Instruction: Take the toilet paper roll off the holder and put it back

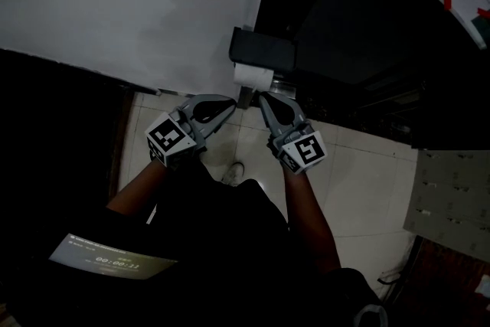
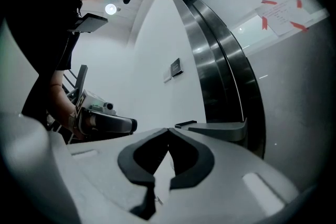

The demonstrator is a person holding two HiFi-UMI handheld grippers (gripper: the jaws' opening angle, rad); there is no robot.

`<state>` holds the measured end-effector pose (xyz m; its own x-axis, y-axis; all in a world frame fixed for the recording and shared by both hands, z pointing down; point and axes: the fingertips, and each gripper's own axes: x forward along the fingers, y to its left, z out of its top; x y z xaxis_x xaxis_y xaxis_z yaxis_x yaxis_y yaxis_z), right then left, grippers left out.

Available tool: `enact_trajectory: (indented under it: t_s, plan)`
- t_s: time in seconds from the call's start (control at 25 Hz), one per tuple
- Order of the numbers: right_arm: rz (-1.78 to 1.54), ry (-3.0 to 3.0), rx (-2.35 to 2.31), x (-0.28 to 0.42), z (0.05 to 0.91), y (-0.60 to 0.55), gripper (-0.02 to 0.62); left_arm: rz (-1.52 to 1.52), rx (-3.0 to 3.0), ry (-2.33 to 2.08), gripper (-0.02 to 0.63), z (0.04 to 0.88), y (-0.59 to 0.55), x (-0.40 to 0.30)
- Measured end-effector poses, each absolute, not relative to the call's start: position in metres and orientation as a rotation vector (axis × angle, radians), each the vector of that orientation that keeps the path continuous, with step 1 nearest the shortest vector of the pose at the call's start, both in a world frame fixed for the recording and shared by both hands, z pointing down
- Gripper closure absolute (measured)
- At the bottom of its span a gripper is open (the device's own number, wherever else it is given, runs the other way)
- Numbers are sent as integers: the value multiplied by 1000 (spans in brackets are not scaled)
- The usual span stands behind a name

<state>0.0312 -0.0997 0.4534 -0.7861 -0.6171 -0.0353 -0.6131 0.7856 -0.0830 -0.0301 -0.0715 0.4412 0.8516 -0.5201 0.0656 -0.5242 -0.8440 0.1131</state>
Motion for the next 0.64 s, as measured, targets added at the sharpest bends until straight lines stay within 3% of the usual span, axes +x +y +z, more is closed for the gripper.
enact_trajectory:
  t_s: [0.64]
  plan:
    - [-117, 2924, -964, 24, 448, -95, 595, 44, 2894, -820, 603, 442, -70, -29]
